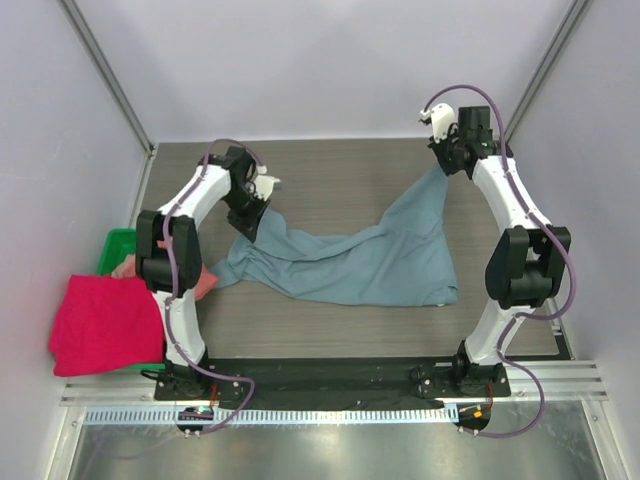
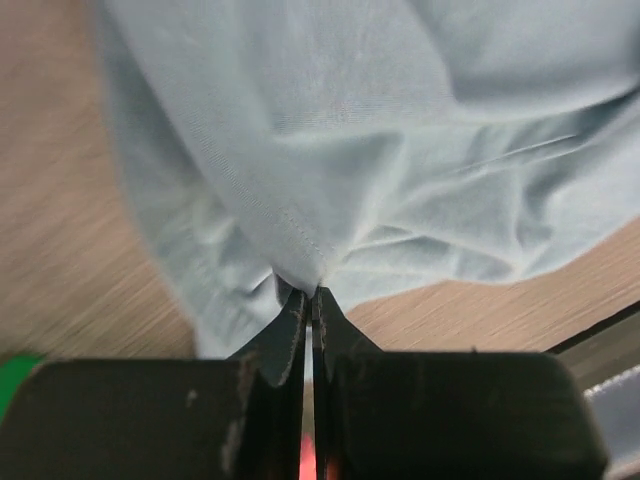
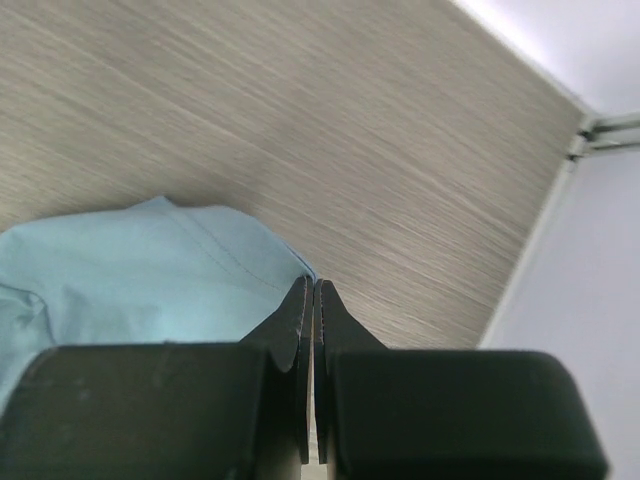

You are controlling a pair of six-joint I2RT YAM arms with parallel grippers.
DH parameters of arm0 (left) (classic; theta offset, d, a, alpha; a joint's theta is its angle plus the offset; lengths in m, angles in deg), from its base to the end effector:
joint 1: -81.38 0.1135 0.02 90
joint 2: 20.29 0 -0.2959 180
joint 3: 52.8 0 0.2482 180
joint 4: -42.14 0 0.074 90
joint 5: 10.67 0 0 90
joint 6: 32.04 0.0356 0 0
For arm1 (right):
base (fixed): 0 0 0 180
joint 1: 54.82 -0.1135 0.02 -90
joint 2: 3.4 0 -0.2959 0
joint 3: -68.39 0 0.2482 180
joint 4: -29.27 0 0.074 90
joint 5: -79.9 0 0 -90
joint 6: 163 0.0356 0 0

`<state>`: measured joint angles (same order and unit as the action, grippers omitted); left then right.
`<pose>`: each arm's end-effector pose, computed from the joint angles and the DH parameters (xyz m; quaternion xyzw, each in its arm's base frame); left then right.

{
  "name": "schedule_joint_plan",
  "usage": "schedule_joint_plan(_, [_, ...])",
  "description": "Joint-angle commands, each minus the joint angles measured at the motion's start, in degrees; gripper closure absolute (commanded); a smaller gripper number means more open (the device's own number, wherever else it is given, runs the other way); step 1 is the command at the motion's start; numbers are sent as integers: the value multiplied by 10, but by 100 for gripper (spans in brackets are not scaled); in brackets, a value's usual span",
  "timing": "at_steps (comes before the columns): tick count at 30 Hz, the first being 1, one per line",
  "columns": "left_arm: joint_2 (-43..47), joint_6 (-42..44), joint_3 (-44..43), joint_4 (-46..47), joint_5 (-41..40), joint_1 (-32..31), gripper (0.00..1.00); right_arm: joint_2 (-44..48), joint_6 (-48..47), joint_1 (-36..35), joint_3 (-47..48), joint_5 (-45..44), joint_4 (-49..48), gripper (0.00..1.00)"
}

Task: Fold and stack the t-shirts
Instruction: Flatten the tshirt out

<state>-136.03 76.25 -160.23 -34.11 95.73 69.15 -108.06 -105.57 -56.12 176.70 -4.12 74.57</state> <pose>0.3930 -0.0955 0.2365 0.2667 0.9520 -0.1398 0.0544 0.4241 0.0133 0.3429 -0.2858 0.8653 -0.0644 0.4067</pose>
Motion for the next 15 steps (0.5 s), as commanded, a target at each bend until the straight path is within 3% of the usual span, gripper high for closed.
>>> schedule_joint_plan(1, [100, 31, -81, -23, -8, 10, 100, 66, -1, 5, 59, -57, -36, 99])
schedule_joint_plan(7, [183, 51, -183, 7, -55, 19, 100, 113, -4, 28, 154, -106, -42, 99])
schedule_joint_plan(15, [309, 42, -215, 47, -81, 19, 100, 226, -45, 28, 236, -148, -25, 99])
